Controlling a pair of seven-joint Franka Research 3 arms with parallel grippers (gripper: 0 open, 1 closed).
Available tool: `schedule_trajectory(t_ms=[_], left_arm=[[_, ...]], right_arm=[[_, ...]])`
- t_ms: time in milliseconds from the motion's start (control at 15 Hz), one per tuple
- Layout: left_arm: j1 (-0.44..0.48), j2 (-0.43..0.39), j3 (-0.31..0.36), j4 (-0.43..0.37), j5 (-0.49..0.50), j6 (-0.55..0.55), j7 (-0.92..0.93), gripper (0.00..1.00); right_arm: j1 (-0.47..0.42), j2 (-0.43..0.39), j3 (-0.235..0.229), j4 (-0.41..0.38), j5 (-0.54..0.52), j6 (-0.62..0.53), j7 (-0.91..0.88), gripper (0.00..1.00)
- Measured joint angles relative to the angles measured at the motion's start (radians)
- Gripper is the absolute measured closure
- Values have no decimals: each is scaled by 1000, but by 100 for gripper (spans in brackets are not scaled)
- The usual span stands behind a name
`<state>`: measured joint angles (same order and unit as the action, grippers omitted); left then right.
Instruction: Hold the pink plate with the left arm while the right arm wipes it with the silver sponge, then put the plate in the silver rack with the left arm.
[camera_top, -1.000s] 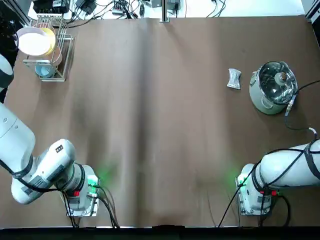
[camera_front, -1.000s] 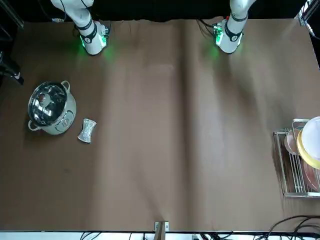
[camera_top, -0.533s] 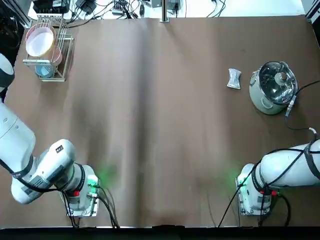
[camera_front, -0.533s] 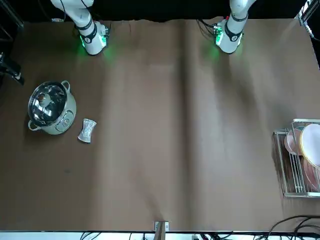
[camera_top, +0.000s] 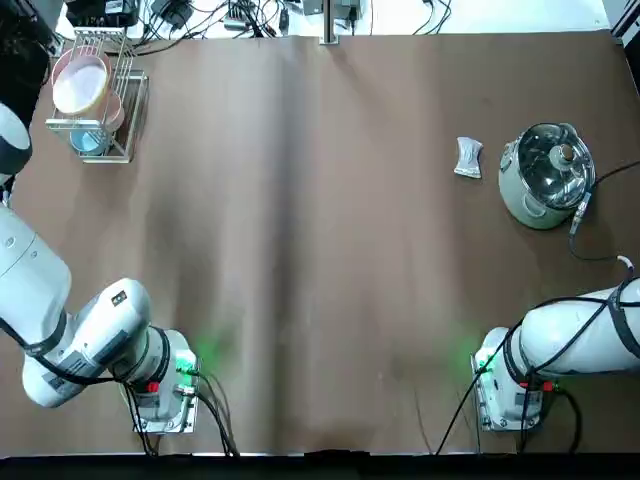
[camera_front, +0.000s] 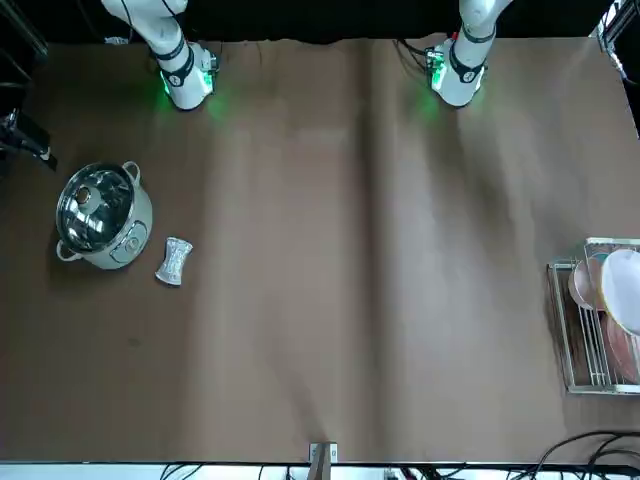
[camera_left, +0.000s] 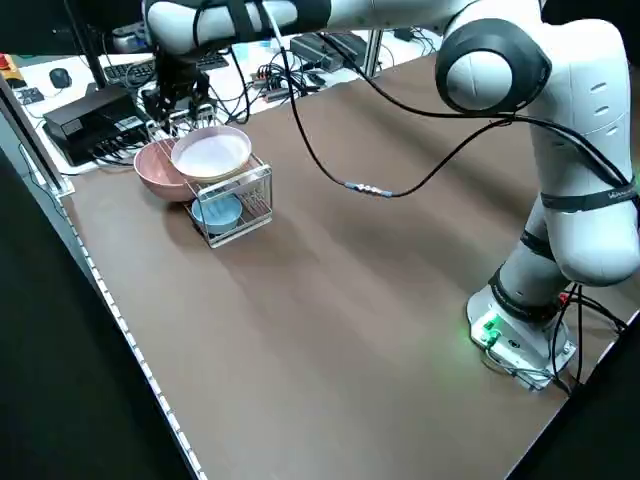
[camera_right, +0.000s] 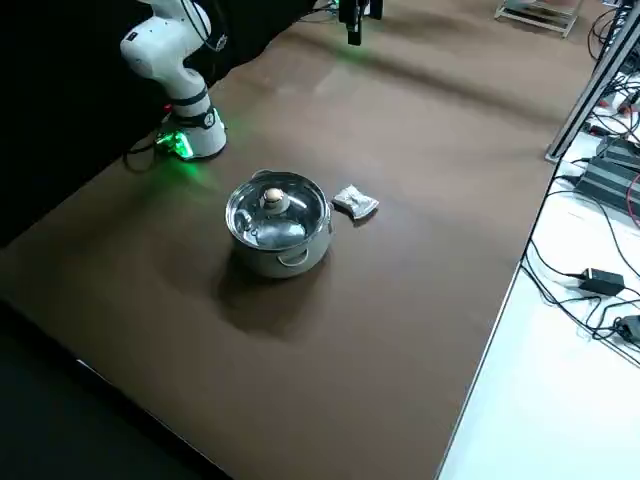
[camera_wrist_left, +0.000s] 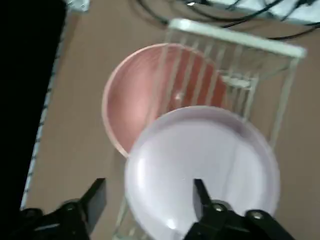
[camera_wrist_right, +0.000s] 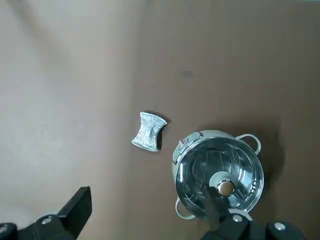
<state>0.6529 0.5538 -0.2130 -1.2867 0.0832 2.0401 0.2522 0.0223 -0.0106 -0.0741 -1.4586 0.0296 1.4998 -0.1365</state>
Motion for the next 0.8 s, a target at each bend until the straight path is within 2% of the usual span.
schedule_trajectory(t_ms=[67,133,600,800], left_arm=[[-2,-5,-26,4,1,1,-1,7],[-5,-15,-49,6,1,0,-2,0],[-65,-109,-203,5,1,-131,-26,0],[-144,-121,-228,3,6,-154,-99,0]], right_arm=[[0,0,-1,-1,0,-3,0,0],[-1,0,-2,-3,0,-4,1,0],[-3,0,-5,-5,0,-5,3,0],[-4,0,-6,-3,0,-5,3,0]])
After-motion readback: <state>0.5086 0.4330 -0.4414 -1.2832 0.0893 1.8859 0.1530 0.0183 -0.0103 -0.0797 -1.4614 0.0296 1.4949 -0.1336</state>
